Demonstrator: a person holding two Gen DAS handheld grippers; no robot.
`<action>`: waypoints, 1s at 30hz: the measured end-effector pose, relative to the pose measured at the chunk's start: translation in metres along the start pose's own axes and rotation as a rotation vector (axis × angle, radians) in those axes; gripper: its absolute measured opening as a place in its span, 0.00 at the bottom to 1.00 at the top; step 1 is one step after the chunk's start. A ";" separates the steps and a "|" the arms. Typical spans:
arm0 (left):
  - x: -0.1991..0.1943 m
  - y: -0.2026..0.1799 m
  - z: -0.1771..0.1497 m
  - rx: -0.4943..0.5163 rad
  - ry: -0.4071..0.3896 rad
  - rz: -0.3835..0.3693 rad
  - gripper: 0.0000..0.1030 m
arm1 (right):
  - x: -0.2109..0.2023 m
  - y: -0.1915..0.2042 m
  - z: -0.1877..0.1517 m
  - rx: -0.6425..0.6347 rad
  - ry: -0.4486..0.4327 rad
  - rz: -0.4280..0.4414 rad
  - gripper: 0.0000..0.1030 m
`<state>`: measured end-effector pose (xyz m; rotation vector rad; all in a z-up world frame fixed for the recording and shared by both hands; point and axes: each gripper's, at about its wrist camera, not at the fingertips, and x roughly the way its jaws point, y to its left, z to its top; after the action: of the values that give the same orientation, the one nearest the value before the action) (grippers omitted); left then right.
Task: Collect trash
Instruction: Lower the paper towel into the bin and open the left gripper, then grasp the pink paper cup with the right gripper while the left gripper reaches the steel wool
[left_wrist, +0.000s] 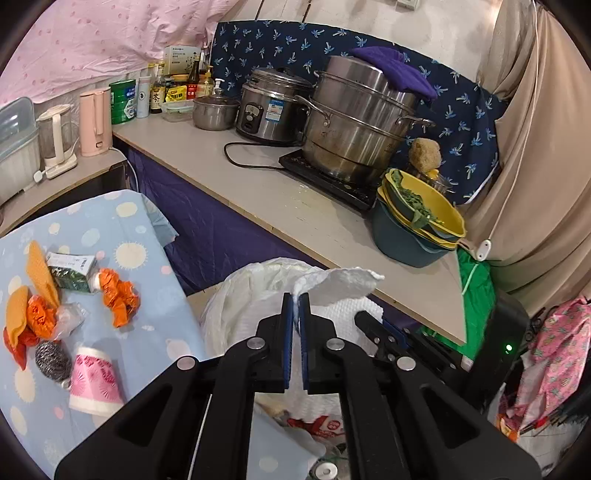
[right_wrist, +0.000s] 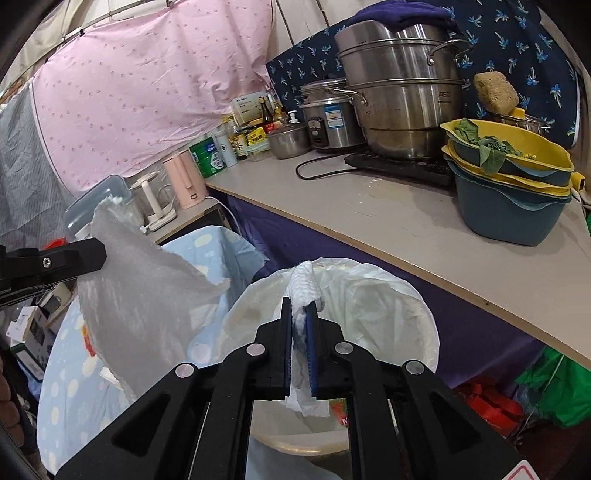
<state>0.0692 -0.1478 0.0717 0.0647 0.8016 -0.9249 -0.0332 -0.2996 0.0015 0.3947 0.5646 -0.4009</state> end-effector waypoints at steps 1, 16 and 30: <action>0.007 -0.002 0.000 0.006 0.002 0.004 0.04 | 0.002 -0.002 0.000 0.005 0.002 -0.007 0.19; -0.004 0.070 -0.030 -0.163 -0.012 0.206 0.61 | -0.005 0.031 -0.014 -0.003 -0.015 0.053 0.61; -0.068 0.204 -0.096 -0.407 -0.003 0.527 0.77 | 0.042 0.156 -0.071 -0.137 0.168 0.236 0.73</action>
<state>0.1392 0.0620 -0.0100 -0.0792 0.8988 -0.2565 0.0408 -0.1451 -0.0390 0.3607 0.6960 -0.1018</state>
